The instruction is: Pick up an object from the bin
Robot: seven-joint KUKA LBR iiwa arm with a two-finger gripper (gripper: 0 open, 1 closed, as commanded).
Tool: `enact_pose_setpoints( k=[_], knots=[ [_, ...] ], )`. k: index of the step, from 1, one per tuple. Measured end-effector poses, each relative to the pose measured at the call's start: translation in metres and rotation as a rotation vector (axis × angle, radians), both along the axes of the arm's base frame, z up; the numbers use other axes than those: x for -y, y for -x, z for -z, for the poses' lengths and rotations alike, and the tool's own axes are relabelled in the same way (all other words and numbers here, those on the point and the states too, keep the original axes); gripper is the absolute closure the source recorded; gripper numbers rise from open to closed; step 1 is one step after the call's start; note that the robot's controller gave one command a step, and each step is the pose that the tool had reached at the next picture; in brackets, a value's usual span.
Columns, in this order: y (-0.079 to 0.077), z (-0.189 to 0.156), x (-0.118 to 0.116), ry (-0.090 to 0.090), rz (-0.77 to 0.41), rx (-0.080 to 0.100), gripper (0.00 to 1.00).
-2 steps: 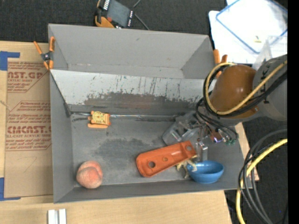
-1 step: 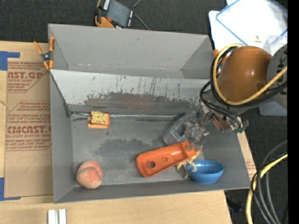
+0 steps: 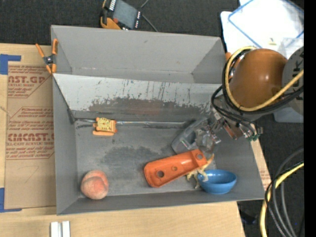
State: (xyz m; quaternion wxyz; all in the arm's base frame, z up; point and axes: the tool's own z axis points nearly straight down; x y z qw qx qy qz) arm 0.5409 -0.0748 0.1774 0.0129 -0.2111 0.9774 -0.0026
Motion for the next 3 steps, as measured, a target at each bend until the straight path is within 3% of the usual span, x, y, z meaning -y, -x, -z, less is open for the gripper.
enact_pose_setpoints(
  k=[1,2,3],
  knots=[
    [-0.005,0.057,0.006,0.005,-0.181,0.004,1.0],
    [-0.013,0.059,0.003,0.009,-0.212,-0.001,1.0],
    [0.013,0.07,-0.005,0.007,-0.199,0.002,1.0]
  ],
)
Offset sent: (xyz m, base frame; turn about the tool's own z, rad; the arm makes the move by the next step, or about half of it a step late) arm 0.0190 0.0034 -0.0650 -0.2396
